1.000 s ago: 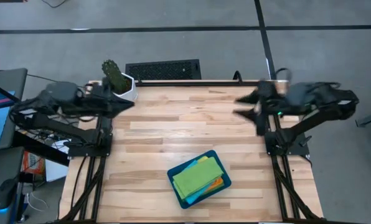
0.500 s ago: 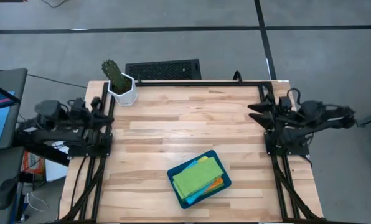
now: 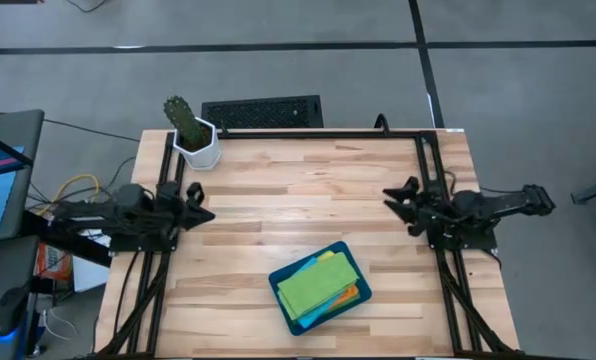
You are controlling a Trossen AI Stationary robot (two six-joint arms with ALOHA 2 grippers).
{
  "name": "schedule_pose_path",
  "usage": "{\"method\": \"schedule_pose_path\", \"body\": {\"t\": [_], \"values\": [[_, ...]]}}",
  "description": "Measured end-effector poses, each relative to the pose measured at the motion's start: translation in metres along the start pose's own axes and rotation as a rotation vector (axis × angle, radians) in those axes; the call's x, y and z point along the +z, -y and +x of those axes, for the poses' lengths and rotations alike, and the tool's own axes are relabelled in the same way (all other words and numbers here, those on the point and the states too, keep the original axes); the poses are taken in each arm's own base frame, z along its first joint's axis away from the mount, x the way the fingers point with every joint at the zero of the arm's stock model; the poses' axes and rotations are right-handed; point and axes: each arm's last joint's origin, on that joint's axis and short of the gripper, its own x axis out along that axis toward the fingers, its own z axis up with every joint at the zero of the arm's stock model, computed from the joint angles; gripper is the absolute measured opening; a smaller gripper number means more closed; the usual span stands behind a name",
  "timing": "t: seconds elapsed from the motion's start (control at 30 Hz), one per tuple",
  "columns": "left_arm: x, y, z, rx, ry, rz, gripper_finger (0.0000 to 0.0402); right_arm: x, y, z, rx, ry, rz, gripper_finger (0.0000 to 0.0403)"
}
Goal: Fold microfiber towels
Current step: Return to Home Position
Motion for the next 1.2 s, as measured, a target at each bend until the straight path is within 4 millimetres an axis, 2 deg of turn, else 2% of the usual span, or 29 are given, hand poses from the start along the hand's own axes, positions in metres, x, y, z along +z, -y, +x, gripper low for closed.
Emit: {"method": "schedule_pose_path", "body": {"t": [0.03, 0.13, 0.3, 0.43, 0.53, 0.73, 1.2], "values": [[-0.008, -0.004, 0.001, -0.010, 0.020, -0.009, 0.0007, -0.010, 0.004, 0.000, -0.011, -0.028, -0.011, 0.0233], [-0.038, -0.019, 0.005, 0.004, -0.004, -0.058, 0.0007, -0.009, 0.003, 0.000, -0.012, -0.027, 0.014, 0.0233], [-0.050, -0.026, 0.006, 0.107, -0.084, -0.077, 0.0007, -0.011, 0.004, 0.000, -0.017, -0.047, -0.026, 0.0233], [-0.045, -0.025, 0.006, 0.111, -0.035, -0.023, 0.0007, -0.014, 0.005, 0.000, -0.027, -0.073, -0.070, 0.0233], [-0.046, -0.026, 0.006, 0.122, -0.043, -0.004, 0.0007, -0.015, 0.005, 0.000, -0.030, -0.080, -0.024, 0.0233], [-0.050, -0.027, 0.006, 0.140, -0.083, -0.055, 0.0007, -0.015, 0.006, 0.000, -0.029, -0.087, 0.002, 0.0233], [-0.050, -0.029, 0.005, 0.179, -0.086, -0.051, 0.0007, -0.015, 0.006, 0.000, -0.029, -0.087, 0.002, 0.0233]]}}
